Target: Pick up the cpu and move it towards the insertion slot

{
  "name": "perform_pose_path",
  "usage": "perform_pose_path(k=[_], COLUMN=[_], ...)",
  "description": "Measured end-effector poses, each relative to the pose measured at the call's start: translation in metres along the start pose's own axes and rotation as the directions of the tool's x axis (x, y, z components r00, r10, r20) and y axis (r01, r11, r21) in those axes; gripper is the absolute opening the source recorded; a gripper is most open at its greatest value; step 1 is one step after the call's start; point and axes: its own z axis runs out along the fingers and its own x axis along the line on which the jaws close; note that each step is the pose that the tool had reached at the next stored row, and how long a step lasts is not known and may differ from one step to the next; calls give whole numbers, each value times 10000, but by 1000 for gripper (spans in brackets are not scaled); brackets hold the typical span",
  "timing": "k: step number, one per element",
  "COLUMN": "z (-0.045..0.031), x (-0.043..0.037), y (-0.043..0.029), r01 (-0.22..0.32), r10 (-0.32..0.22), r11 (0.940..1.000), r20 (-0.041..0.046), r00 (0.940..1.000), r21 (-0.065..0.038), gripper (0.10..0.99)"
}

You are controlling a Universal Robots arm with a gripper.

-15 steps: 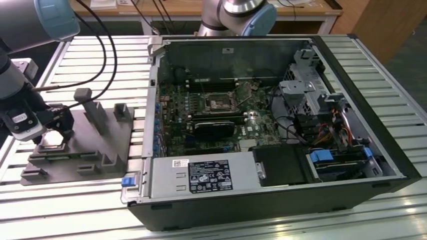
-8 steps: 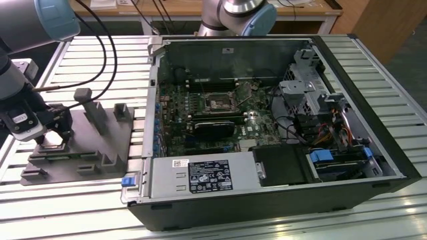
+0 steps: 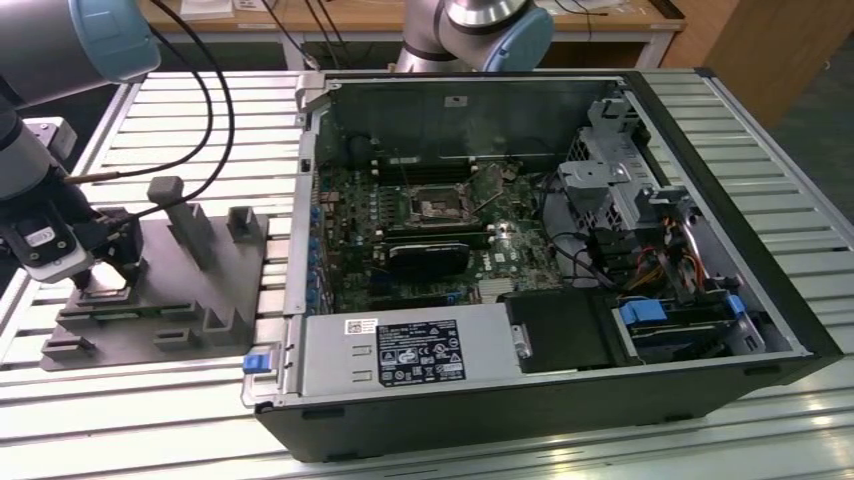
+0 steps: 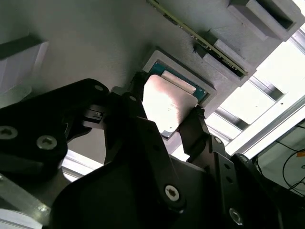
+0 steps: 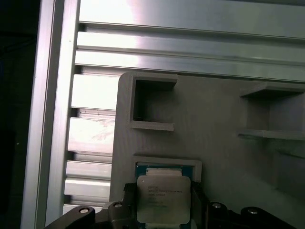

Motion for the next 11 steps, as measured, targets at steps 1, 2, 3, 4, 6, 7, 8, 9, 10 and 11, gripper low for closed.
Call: perform_pose_path(k=[1,2,3,4,6,7,8,9,10,11], z=[0,0,-3,-7,-26,-29,-30,-35,-35,-35], x=[0,0,0,0,0,0,0,0,0,0], y=[0,0,0,1,1,1,2,1,1,1], r01=[0,0,0,0,0,0,0,0,0,0], r10=[0,0,0,0,0,0,0,0,0,0], r11=[10000,10000,10000,10000,10000,10000,10000,10000,10000,10000], r20=[0,0,2,5,0,3,4,0,1,0], r00=[10000,10000,10000,10000,10000,10000,10000,10000,10000,10000], r21=[0,-1,-2,-4,-2,-3,-3,-1,-1,-1], gripper=[541,541,541,541,541,541,541,541,541,541])
